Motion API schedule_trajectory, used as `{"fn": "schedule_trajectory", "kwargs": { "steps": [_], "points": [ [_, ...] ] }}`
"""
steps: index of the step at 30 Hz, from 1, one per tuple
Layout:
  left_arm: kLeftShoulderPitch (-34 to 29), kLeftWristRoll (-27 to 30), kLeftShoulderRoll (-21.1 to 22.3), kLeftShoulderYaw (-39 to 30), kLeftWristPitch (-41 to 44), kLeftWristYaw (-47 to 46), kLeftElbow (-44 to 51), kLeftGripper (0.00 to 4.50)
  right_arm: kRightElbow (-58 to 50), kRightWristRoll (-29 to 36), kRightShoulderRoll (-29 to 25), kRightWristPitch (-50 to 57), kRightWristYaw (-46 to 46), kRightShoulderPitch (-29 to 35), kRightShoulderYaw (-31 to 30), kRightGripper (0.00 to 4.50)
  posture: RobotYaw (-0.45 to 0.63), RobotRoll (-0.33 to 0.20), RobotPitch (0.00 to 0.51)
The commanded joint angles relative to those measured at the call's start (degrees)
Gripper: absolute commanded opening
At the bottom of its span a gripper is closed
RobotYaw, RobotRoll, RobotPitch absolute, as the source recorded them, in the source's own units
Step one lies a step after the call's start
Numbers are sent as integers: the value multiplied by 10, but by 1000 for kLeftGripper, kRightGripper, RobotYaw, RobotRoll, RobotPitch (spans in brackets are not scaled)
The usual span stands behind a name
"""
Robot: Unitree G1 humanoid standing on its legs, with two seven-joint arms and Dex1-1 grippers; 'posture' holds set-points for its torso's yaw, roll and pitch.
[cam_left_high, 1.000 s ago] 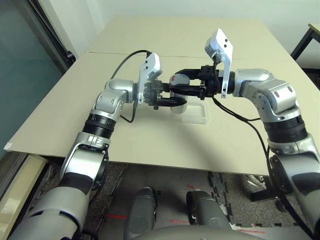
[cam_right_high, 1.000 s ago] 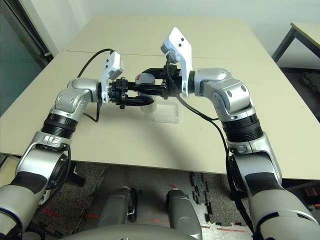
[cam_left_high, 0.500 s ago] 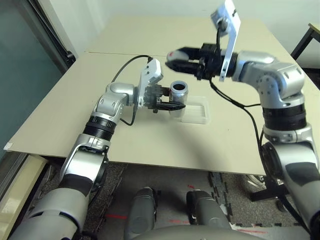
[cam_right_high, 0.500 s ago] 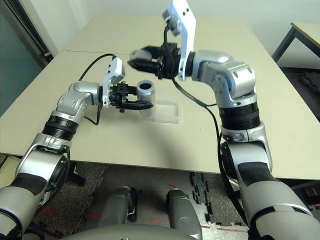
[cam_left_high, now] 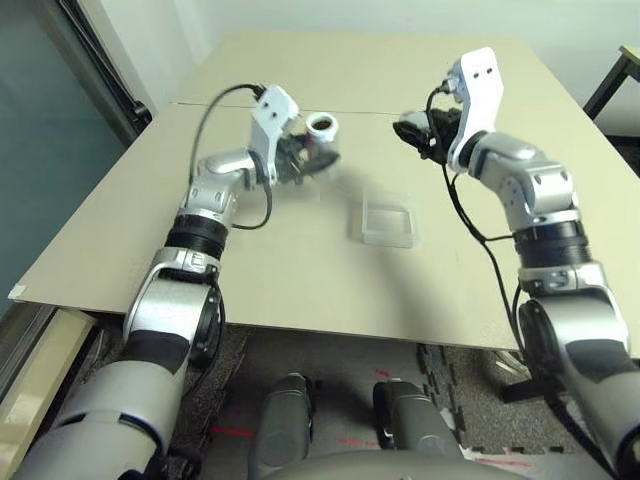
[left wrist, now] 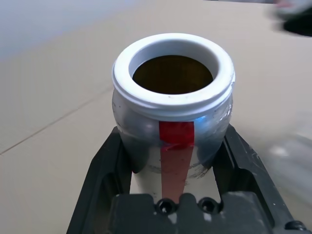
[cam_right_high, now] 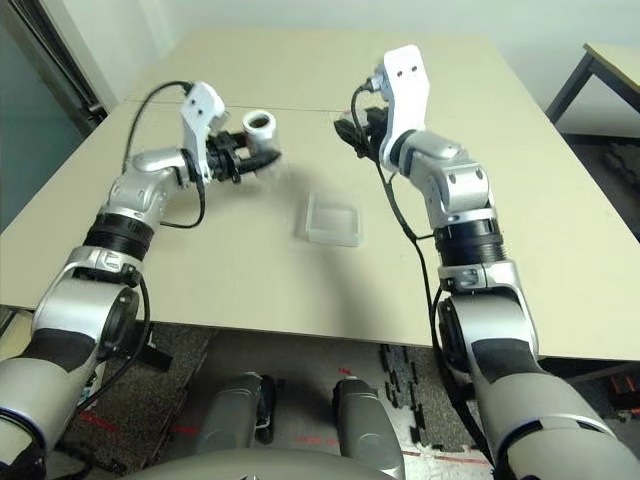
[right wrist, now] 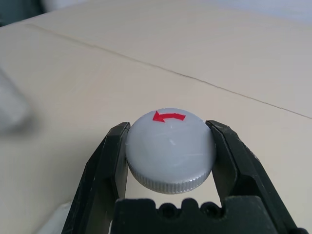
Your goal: Pour the medicine from the bottle into the box.
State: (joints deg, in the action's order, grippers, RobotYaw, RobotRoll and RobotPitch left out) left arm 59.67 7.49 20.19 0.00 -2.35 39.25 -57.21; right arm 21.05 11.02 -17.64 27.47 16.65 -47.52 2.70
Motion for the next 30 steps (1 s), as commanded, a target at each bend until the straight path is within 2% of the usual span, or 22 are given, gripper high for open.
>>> {"fn": "schedule_trajectory", "kwargs": {
  "steps": [1,4,9,19,30],
  "points": [
    [16,-4,-8,-35,-40,-83,-65,2458,37,-15,13,-49,-44,25,25,2588,45,0,77],
    [19,-5,-16,-59,-67,-147,-101,2459,76,-23,22,-86,-75,40,40,2588,43,0,75],
    [10,-14,-30,-71,-94,-189,-129,2459,135,-28,30,-128,-100,54,54,2588,43,0,73],
    [-11,-32,-56,-63,-102,-181,-137,2459,231,-37,30,-176,-116,61,60,2588,43,0,72],
    [-17,-35,-57,-68,-93,-175,-138,2459,256,-39,31,-160,-117,61,56,2588,46,0,68]
  ]
}}
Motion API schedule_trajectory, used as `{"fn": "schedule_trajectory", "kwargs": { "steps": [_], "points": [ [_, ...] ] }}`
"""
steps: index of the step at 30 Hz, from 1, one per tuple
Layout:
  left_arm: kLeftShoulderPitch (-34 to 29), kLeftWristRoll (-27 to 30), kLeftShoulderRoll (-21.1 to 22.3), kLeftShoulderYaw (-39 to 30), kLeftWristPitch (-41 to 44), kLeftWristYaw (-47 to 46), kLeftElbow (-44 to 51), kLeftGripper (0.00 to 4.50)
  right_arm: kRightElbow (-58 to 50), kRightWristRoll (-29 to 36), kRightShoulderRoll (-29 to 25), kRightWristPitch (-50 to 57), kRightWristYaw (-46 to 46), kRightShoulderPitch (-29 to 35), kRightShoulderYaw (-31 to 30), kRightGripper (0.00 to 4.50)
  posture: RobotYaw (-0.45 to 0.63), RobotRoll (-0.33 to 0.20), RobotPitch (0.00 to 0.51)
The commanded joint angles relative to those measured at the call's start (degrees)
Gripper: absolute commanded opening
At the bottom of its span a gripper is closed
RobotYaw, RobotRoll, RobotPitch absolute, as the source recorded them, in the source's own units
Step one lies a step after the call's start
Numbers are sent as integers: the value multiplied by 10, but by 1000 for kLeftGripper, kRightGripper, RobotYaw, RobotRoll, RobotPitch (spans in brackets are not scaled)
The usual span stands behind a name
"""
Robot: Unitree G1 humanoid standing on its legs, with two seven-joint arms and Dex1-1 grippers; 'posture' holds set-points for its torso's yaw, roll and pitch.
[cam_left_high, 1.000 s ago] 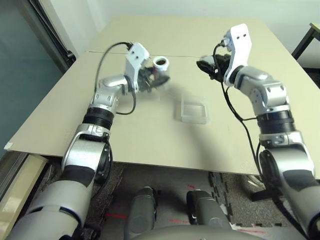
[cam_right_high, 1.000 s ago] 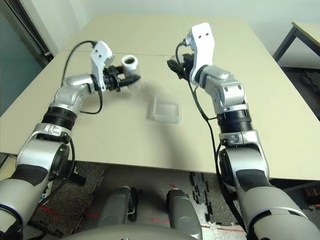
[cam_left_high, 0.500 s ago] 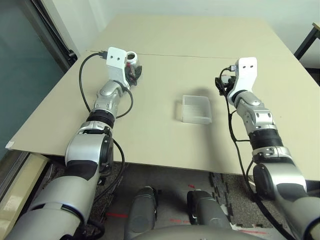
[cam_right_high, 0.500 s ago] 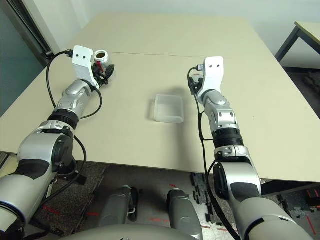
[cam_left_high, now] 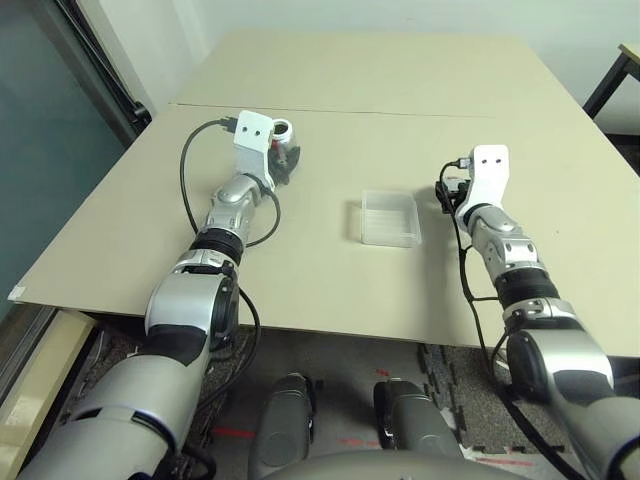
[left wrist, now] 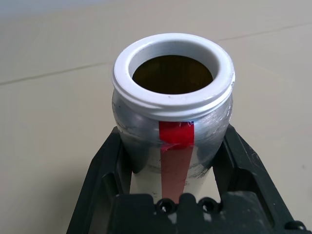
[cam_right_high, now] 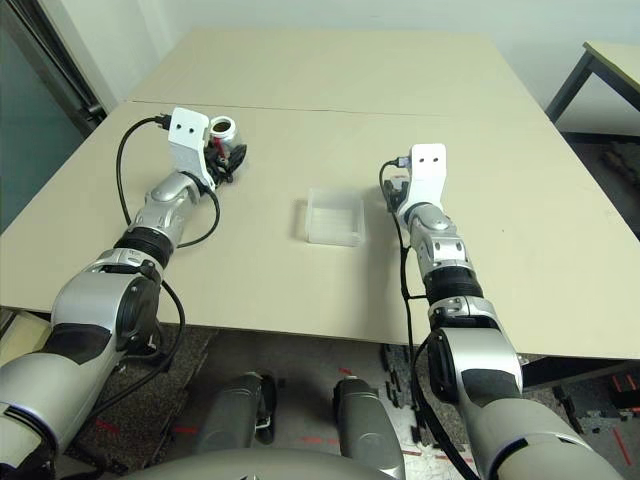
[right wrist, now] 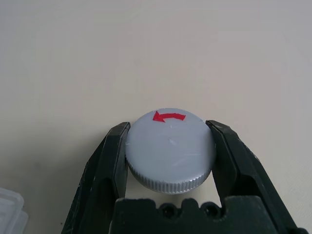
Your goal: Pour the medicine from the bottle into the box.
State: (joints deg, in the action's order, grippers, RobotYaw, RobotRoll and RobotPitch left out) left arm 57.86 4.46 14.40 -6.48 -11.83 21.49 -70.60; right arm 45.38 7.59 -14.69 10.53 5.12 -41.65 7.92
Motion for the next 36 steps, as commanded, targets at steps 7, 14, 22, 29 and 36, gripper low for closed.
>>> {"fn": "schedule_trajectory", "kwargs": {
  "steps": [7,14,22,29,36],
  "points": [
    [7,-6,1,-5,5,4,-7,2459,10,-8,-6,45,8,-1,-4,2938,42,0,57],
    [15,-5,1,-6,7,9,-8,2459,-39,-5,-19,84,22,13,-4,4500,26,0,36],
    [41,-22,15,6,10,19,-16,2459,-298,40,-102,250,115,84,0,4500,11,0,32],
    [92,-98,38,66,5,27,-37,2459,-522,114,-212,420,246,162,-33,4500,-24,0,25],
    [150,-216,37,171,-38,19,-48,2459,-575,115,-242,435,305,167,-99,4500,-58,0,20]
  ]
}}
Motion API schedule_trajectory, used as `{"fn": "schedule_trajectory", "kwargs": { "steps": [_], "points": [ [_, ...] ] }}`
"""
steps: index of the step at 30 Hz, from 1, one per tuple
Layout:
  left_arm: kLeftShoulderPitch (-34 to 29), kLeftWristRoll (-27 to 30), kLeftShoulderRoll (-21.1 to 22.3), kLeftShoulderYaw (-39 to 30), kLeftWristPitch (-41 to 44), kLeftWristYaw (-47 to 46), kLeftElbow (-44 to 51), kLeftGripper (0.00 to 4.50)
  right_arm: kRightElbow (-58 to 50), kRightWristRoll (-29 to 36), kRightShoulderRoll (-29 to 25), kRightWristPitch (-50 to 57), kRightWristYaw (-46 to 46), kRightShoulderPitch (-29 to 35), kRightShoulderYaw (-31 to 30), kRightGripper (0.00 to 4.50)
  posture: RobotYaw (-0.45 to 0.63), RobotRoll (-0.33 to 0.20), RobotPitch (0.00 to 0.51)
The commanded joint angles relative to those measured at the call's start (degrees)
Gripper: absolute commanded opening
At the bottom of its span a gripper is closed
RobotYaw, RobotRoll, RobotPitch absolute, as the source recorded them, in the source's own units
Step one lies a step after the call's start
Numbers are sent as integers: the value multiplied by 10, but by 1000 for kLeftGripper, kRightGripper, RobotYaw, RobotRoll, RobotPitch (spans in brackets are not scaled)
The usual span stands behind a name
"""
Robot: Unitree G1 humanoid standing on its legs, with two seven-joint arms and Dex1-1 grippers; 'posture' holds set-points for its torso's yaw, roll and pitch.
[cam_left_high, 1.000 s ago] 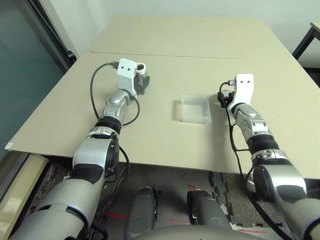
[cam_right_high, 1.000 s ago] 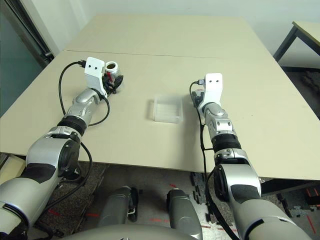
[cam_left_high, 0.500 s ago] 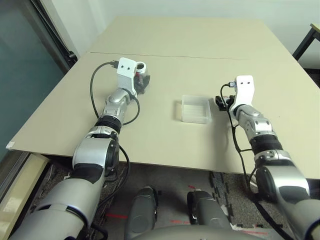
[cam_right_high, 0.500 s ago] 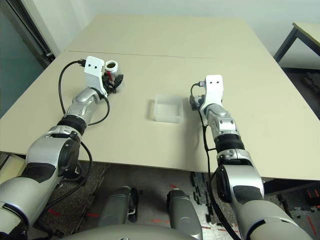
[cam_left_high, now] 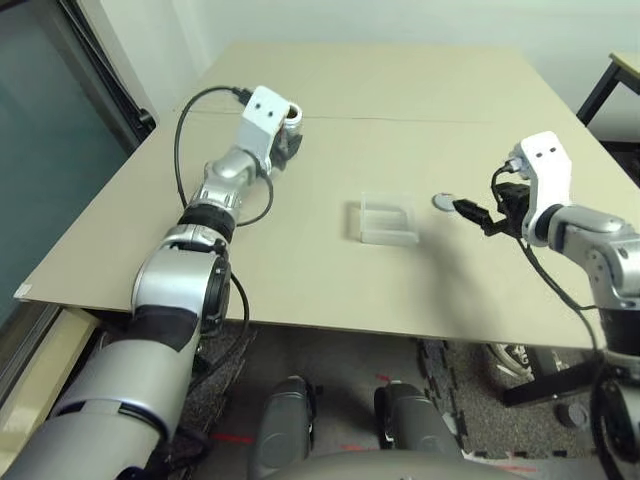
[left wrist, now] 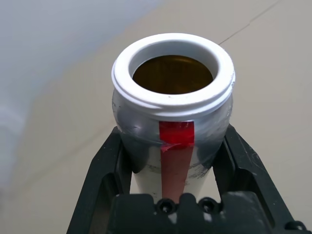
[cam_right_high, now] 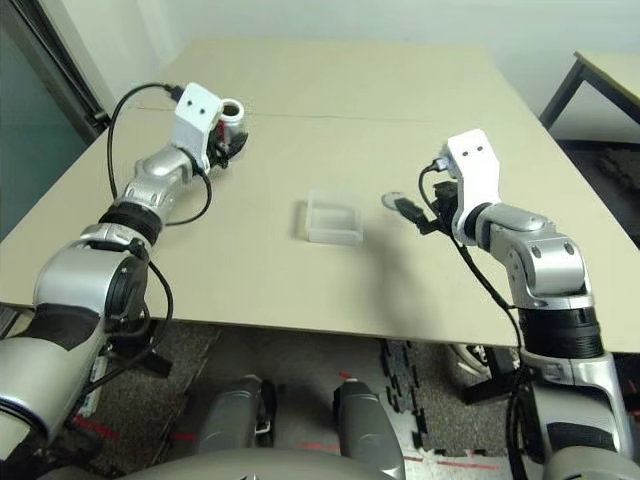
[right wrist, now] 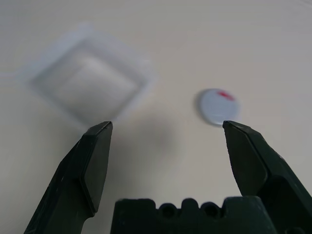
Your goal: Pour the medicine from the bottle into the box.
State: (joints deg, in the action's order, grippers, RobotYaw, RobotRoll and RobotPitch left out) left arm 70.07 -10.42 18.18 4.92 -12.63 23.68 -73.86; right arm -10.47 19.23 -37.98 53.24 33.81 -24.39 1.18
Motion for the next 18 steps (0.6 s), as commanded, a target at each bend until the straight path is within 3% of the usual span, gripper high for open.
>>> {"fn": "schedule_trajectory", "kwargs": {
  "steps": [1,15,18],
  "points": [
    [37,-90,-3,79,-39,-8,-17,2459,-17,-4,-12,9,23,-9,-42,4500,-58,0,20],
    [119,-386,-46,364,-123,-154,-39,2459,32,-45,-3,30,23,-70,-109,4500,-107,0,22],
    [138,-475,-59,450,-121,-223,-41,2459,21,-45,8,41,20,-69,-112,4500,-122,0,29]
  ]
}}
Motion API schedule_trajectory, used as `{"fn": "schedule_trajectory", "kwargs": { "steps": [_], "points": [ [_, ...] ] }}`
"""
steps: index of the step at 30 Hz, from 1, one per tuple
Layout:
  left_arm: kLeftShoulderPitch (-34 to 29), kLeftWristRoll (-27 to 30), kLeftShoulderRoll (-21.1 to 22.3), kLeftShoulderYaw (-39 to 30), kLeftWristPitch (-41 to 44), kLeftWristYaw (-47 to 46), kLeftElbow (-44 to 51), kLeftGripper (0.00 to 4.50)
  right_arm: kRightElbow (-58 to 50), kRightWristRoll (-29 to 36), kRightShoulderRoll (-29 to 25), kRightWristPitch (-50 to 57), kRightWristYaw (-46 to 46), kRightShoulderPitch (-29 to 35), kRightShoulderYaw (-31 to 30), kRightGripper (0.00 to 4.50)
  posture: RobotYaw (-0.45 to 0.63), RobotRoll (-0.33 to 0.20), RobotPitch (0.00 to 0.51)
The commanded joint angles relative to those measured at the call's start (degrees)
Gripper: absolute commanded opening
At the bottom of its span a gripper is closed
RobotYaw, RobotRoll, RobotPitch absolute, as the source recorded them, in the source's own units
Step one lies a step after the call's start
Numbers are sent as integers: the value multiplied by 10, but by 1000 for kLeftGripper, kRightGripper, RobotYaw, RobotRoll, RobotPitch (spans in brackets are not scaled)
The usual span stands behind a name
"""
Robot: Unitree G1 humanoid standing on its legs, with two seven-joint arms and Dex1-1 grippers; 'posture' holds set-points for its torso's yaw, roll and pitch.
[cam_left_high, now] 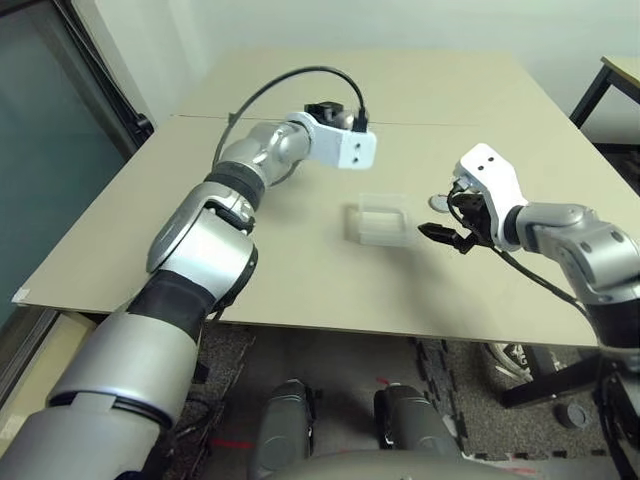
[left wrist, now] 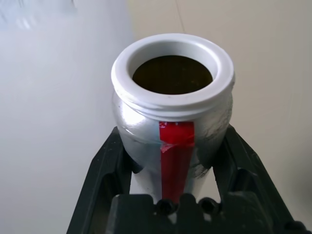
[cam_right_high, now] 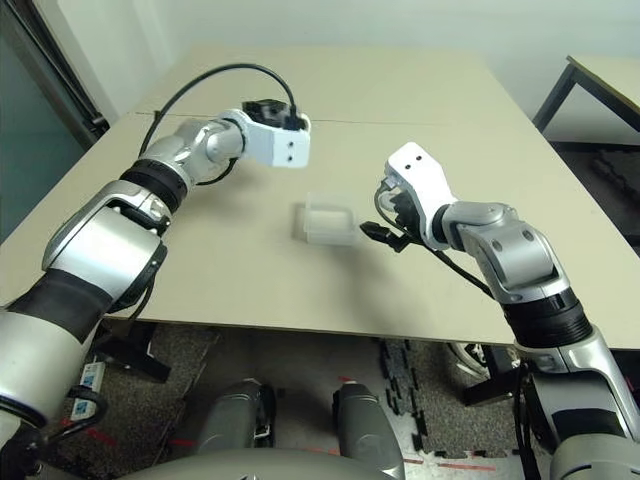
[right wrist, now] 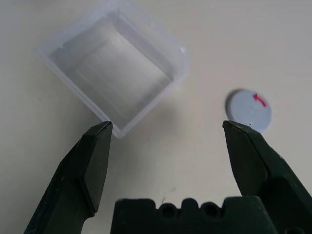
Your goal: Pour the medicine from the bottle into the box.
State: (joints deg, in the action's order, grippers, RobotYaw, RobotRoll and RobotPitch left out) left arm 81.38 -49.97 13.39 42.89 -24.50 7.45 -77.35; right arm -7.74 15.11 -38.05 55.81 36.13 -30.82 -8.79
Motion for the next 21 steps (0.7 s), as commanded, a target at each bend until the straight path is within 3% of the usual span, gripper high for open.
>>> {"fn": "schedule_trajectory", "kwargs": {
  "steps": [1,5,11,21],
  "points": [
    [30,-107,-14,97,2,-84,-7,2459,-11,-3,12,19,-5,-4,-13,4500,-129,0,31],
    [34,-182,-24,174,10,-140,-14,2459,-24,0,21,33,-10,0,-11,4500,-140,0,37],
    [31,-237,-38,232,11,-196,-17,2459,-28,0,28,41,-16,3,-8,4500,-153,0,51],
    [8,-233,-62,227,41,-196,-29,2459,-23,0,38,45,-21,-4,-6,4500,-143,0,61]
  ]
}}
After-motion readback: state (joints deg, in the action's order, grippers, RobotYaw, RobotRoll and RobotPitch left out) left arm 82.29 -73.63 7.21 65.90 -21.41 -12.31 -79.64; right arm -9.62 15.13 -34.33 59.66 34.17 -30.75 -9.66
